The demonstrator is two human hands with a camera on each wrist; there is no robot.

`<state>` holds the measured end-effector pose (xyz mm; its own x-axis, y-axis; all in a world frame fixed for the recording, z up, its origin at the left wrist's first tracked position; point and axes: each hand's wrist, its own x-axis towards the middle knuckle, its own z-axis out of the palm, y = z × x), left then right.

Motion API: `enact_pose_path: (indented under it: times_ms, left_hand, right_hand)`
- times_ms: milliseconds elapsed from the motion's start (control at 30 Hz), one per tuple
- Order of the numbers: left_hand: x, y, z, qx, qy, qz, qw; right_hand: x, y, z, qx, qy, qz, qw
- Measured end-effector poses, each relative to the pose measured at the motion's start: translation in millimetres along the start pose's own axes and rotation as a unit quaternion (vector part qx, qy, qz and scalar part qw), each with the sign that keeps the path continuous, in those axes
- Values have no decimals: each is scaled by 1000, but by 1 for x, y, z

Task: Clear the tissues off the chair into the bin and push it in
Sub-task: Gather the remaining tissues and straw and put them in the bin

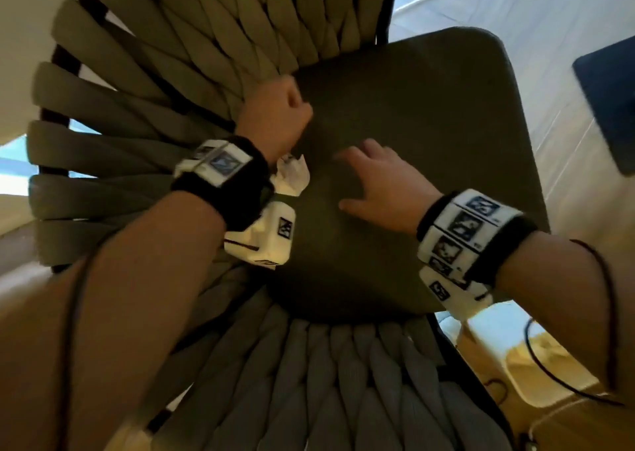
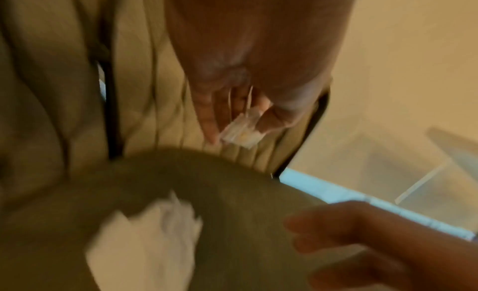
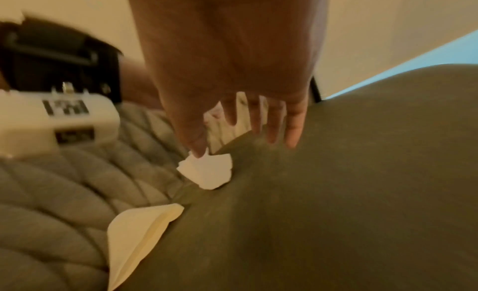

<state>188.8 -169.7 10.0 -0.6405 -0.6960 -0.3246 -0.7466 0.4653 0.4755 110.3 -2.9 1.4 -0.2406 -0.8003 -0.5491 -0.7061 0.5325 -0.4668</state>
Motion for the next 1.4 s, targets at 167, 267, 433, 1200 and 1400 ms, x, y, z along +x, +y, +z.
enact_pose_path:
  times_ms: [167, 267, 433, 1200, 1400]
  left_hand:
    - [-48, -52, -49, -51, -131, -129, 982]
    - [-67, -84, -25, 82, -190, -118, 971]
    - [-81, -104, 14, 154, -240, -145, 947]
    - [-91, 28, 63, -12, -342, -74, 937]
    - [-124, 194, 143, -103, -402, 22, 910]
  right_hand:
    - [59, -64, 31, -137, -11, -120, 983]
    - [82, -81, 47, -155, -37, -108, 981]
    - [86, -71, 64, -160, -28, -75, 984]
    - [-94, 80, 45, 207, 130, 83, 966]
    - [-223, 224, 30, 255, 281, 278, 882]
